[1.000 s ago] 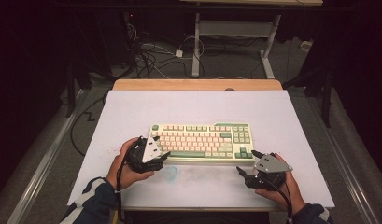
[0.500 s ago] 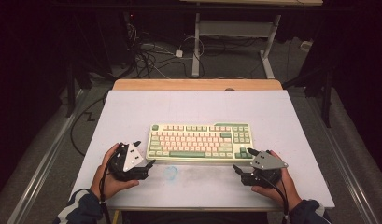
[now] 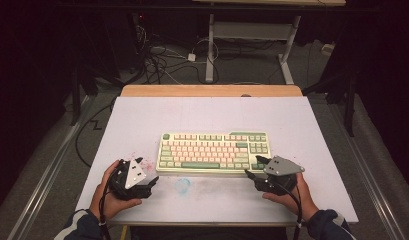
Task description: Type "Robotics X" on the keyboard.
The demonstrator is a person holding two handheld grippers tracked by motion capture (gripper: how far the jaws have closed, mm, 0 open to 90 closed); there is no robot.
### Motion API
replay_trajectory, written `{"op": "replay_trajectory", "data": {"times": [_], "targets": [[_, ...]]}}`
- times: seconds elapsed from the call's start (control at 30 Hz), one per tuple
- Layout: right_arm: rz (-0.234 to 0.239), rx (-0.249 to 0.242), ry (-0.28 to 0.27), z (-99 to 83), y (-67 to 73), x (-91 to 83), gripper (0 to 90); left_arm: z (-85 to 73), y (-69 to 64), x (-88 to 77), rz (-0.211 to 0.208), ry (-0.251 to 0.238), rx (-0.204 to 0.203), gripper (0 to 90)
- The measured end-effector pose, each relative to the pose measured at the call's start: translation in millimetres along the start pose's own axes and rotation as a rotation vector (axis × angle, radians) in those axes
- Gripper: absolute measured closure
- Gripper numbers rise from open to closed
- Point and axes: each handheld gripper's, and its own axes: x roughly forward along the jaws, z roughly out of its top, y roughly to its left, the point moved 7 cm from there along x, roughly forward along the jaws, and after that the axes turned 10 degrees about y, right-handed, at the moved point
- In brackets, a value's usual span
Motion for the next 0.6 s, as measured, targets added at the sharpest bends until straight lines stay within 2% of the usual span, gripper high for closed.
{"op": "replay_trajectory", "data": {"times": [0.17,0.23,0.3,0.37,0.6], "targets": [[0.013,0.007,0.013,10.6,-7.9,3.2,64.5,-1.5,-0.9,4.8,-0.001,0.012,0.001,19.9],[0.039,0.007,0.021,13.9,-10.0,6.9,72.8,-2.3,-2.0,5.3,-0.003,0.017,0.003,19.9],[0.031,0.005,0.048,17.2,-13.3,13.3,80.7,-2.8,-2.7,5.8,-0.003,0.019,0.002,19.8],[0.042,0.0,0.071,20.2,-13.8,21.1,88.7,-3.6,-3.4,6.3,-0.005,0.022,0.002,19.8],[0.069,-0.051,0.133,24.6,-5.8,42.8,90.0,-5.9,-3.7,7.6,-0.008,0.031,0.001,19.9]]}}
